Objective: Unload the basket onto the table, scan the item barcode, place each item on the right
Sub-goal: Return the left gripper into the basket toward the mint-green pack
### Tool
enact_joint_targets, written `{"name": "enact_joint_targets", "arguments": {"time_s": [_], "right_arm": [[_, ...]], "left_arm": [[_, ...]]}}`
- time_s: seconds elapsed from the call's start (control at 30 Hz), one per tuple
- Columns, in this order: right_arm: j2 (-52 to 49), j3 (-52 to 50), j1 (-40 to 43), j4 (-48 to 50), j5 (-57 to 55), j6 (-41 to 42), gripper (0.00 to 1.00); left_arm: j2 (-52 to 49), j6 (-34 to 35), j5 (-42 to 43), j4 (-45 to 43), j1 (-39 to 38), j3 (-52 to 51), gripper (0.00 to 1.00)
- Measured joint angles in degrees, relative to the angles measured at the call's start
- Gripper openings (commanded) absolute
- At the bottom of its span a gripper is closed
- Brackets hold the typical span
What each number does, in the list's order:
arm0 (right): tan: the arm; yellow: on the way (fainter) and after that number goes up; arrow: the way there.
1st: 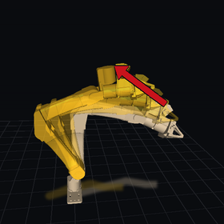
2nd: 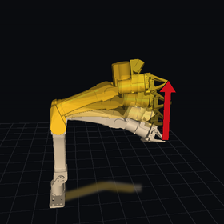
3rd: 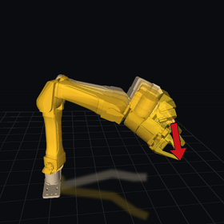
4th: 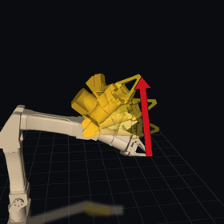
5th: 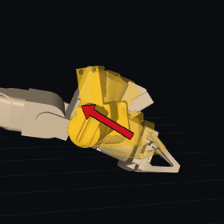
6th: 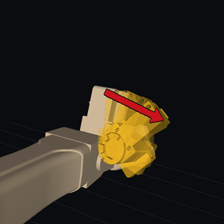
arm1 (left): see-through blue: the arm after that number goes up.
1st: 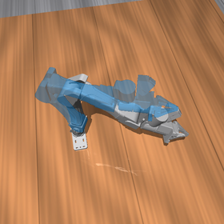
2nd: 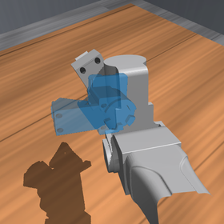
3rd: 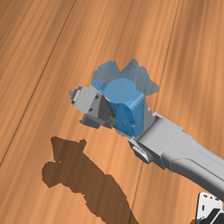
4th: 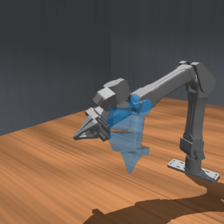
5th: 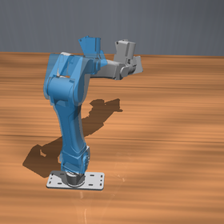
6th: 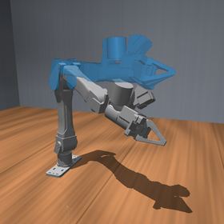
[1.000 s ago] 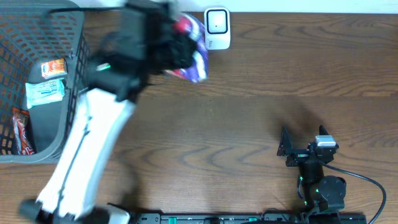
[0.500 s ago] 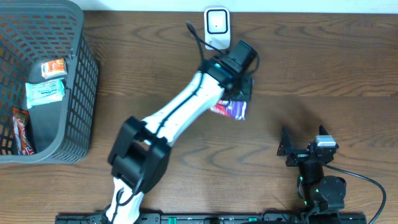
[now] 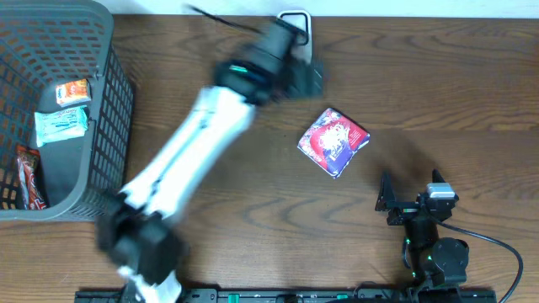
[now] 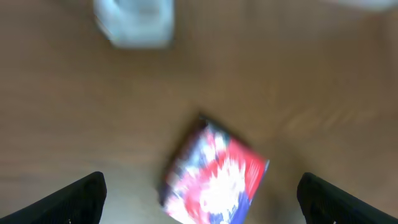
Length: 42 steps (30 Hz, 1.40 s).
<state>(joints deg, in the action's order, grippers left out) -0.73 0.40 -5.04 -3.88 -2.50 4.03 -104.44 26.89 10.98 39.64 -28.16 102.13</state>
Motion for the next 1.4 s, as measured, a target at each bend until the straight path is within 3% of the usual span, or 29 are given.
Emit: {"name": "enact_joint_targets", "arguments": {"time_s": [0.27, 0.47, 0.63, 0.77, 1.1, 1.4], "right_arm": [[0.00, 0.00, 0.00, 0.00, 0.02, 0.00, 0.99], [0.00, 0.00, 0.00, 0.00, 0.02, 0.00, 0.99], [0.00, 0.00, 0.00, 0.00, 0.00, 0.00, 0.99], [0.00, 0.00, 0.00, 0.00, 0.02, 0.00, 0.99], [0.00, 0.00, 0.00, 0.00, 0.02, 0.00, 0.99], [0.00, 0.00, 0.00, 0.00, 0.00, 0.00, 0.99]], "left_arm": [[16.35, -0.42, -0.83, -0.33, 25.51, 2.34, 0.98], [17.18, -0.85, -1.11, 2.32, 43.19, 2.38, 0.98], [15.69, -1.20, -1.11, 5.18, 53.33, 2.25, 0.98], [14.80, -1.57, -2.54, 7.61, 57.35, 1.49, 0.98], [3.37, -3.21, -17.38, 15.76, 58.12, -0.24, 0.98], [-8.02, -8.68, -18.58, 13.94, 58.12, -0.48, 0.98]]}}
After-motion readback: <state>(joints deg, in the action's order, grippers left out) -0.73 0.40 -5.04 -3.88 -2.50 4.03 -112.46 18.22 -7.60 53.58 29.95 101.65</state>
